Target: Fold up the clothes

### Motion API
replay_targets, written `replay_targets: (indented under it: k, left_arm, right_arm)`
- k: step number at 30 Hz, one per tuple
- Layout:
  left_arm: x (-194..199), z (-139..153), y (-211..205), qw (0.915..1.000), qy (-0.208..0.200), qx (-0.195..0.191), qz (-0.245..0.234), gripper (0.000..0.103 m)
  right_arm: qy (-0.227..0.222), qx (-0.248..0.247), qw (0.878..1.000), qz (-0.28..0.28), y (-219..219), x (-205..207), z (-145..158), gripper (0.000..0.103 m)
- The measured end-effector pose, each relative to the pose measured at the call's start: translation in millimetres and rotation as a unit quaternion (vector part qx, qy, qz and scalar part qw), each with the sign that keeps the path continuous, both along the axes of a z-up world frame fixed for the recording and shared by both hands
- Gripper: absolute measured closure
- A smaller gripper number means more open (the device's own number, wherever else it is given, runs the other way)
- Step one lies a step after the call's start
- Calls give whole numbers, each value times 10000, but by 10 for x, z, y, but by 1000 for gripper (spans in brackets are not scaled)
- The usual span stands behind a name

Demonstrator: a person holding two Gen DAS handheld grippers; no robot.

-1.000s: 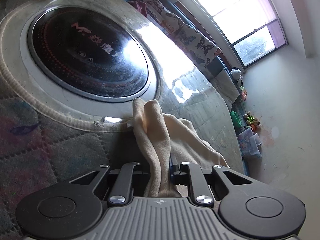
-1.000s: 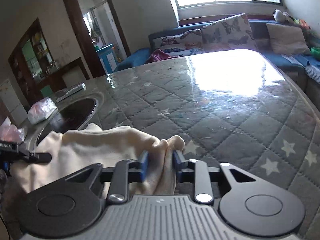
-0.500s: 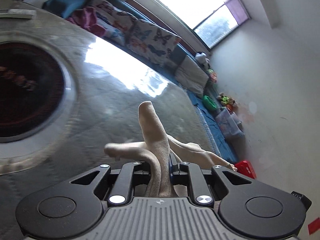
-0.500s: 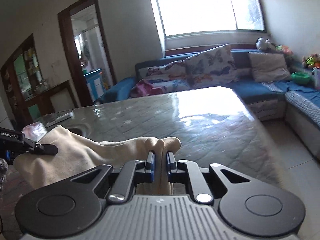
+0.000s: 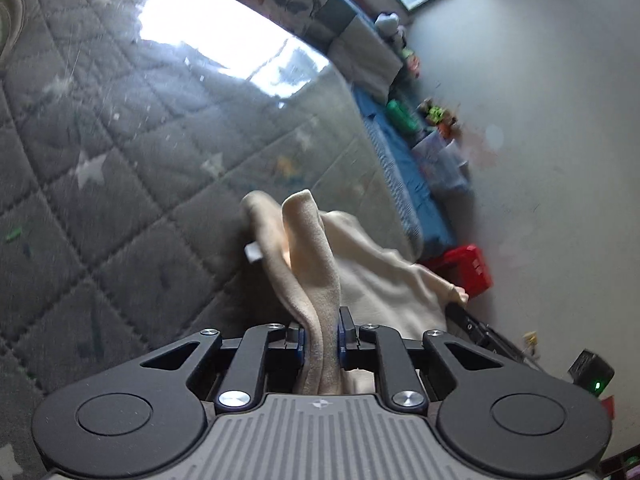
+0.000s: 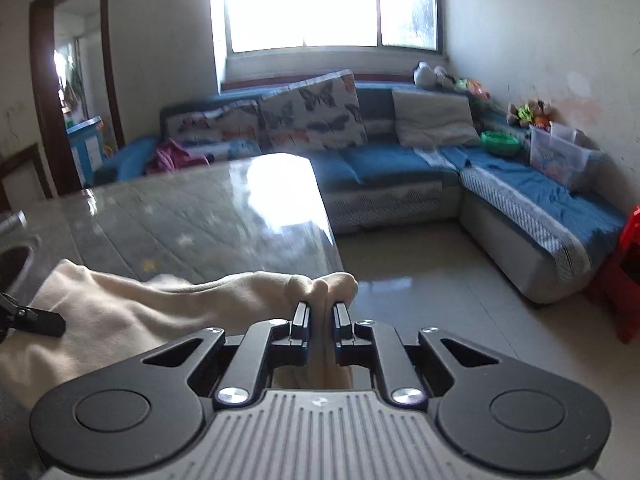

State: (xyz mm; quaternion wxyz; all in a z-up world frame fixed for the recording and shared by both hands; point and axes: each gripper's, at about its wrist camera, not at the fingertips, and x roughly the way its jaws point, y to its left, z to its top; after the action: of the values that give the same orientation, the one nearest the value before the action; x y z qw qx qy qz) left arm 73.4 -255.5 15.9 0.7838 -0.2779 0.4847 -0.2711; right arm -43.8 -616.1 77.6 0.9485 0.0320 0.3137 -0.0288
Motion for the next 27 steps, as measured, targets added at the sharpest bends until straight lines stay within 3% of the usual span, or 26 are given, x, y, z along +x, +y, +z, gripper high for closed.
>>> replay_targets:
  k: [4,8,11,17,21,27]
  left_arm:
    - [-5,-56,54,9999,75,52,-114,87]
    - [-24,-17,100,9992,42,158,-352,88]
    - [-31,40,116,9990,-72,270,-358,83]
    - [-36,222,229,9967,-554,573,-132,68]
    - [34,359,279,9950,-812,583,86,70]
    - [173,404,-3,9934,-1019,469,-223,77]
  right_arm:
    - [159,31,9998,-95,-35,-1,-228,92]
    - [244,57,9997,-17,-19,-41,-225,91]
    - [172,117,9998,9,-5,-71,-172,83]
    - [28,238,9997,63,21,-129,-66,83]
    - [-68,319,9994,98,39,-168,4,83]
    - [-40,468,9985,272,204,27,-63,83]
